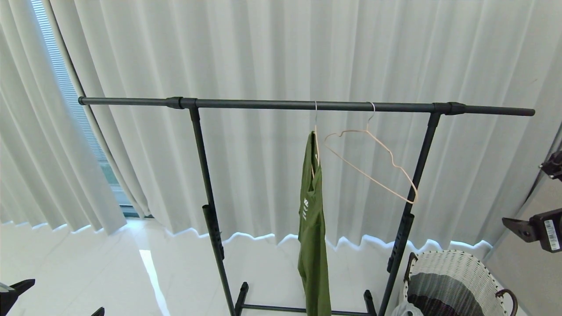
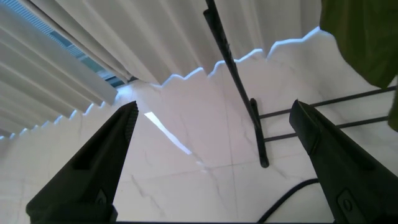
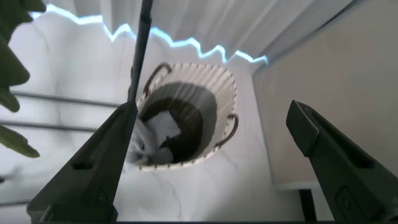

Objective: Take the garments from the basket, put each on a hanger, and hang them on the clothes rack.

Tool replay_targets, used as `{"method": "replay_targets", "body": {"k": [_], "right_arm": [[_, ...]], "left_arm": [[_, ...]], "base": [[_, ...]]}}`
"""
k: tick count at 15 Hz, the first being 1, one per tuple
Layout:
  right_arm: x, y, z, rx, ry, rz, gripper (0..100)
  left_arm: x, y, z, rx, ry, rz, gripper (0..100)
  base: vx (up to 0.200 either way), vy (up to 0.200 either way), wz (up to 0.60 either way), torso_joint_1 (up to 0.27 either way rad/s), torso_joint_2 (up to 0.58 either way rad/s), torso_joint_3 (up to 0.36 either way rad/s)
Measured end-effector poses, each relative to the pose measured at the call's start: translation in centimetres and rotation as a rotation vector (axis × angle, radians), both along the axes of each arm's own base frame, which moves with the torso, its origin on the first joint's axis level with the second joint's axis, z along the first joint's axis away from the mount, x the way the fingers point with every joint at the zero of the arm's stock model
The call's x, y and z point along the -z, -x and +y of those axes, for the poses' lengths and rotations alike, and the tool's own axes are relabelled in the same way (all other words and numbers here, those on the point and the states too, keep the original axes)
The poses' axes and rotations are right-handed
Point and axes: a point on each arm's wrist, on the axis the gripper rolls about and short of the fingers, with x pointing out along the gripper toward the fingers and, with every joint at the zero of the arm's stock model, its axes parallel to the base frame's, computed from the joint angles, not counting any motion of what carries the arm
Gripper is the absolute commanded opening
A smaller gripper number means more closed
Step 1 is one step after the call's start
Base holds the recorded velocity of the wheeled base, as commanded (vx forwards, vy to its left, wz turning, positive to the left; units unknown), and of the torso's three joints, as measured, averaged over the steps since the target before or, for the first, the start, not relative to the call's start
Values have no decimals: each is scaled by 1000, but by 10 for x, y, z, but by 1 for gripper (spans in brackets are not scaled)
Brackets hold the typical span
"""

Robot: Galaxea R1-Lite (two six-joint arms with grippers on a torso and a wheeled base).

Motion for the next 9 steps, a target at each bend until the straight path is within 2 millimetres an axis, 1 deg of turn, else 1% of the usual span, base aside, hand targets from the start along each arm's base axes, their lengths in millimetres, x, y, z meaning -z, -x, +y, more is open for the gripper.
{"method": "replay_targets", "body": {"k": [4,6,9], "right_arm": [[2,6,-1,1,0,1,100],[5,9,-2,-3,11,9,100],[15,14,-4,-1,30,44,100]], "left_arm": [[-3,0,0,-1,1,-14,100],[-8,-1,0,-1,4,-31,100],[-20,-4,0,-1,8,-64,100]], "base": [[0,0,0,-185,460,267],[0,0,0,-190,496,295],[0,0,0,-181,491,307]]}}
